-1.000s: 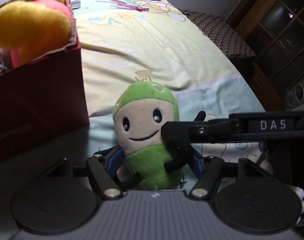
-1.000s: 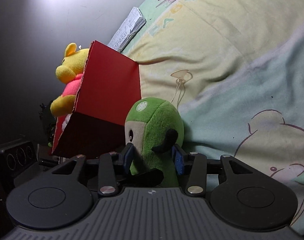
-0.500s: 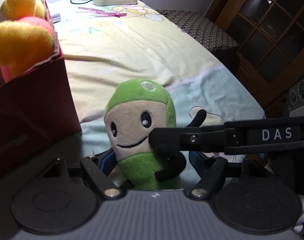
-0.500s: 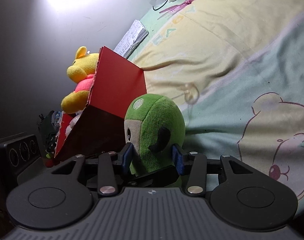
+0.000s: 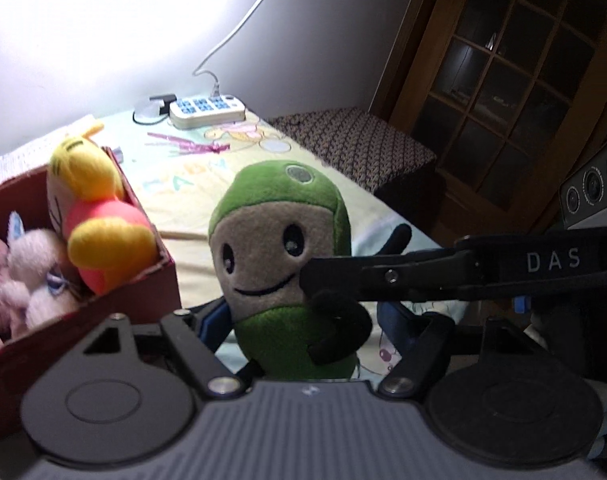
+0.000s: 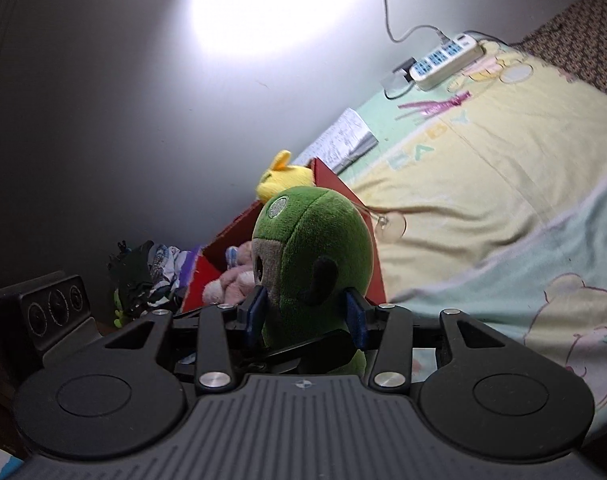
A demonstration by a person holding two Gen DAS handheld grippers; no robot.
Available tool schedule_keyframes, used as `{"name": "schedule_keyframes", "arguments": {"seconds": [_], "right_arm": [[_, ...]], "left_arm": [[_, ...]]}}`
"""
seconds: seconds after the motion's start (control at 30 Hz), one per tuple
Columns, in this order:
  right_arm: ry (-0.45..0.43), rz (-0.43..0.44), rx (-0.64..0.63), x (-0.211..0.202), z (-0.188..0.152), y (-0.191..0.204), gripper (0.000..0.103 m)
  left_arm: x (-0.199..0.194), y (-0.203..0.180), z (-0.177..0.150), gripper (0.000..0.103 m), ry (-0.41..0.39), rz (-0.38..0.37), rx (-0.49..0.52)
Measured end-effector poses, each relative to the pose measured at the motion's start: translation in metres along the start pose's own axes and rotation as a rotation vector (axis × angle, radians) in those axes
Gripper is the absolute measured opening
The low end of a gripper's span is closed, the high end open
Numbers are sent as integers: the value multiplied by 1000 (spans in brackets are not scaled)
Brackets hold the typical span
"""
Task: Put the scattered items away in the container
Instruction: 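Lift the green plush with both grippers and carry it over the box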
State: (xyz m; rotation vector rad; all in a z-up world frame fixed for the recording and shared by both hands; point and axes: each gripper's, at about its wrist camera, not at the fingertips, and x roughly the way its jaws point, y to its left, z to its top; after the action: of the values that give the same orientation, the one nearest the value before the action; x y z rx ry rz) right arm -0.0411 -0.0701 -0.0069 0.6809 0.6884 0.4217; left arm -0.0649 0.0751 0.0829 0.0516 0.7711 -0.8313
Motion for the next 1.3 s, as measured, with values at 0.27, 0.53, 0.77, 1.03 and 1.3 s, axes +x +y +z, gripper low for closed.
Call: {"name": "schedule_keyframes", "arguments": {"seconds": [0.27,0.53,0.77,1.03,1.3], "right_arm": [[-86,124,-148,14,30,56,46],[-76,247,-253,68,48,104,46],[-18,305,-317,128,45,134,46],[91,267,-281,184,34,122,47],[164,182,-245,202,26,100,47]], "left_arm": [[-60,24,24,76,-190,66,-15],[-104,78,29,76,-304,163,-110],[-124,124,17,76,-327,281,-179],[-101,175,0,76,-240,303,-268],[-57,195,-10,76,-121,271,-290]]}}
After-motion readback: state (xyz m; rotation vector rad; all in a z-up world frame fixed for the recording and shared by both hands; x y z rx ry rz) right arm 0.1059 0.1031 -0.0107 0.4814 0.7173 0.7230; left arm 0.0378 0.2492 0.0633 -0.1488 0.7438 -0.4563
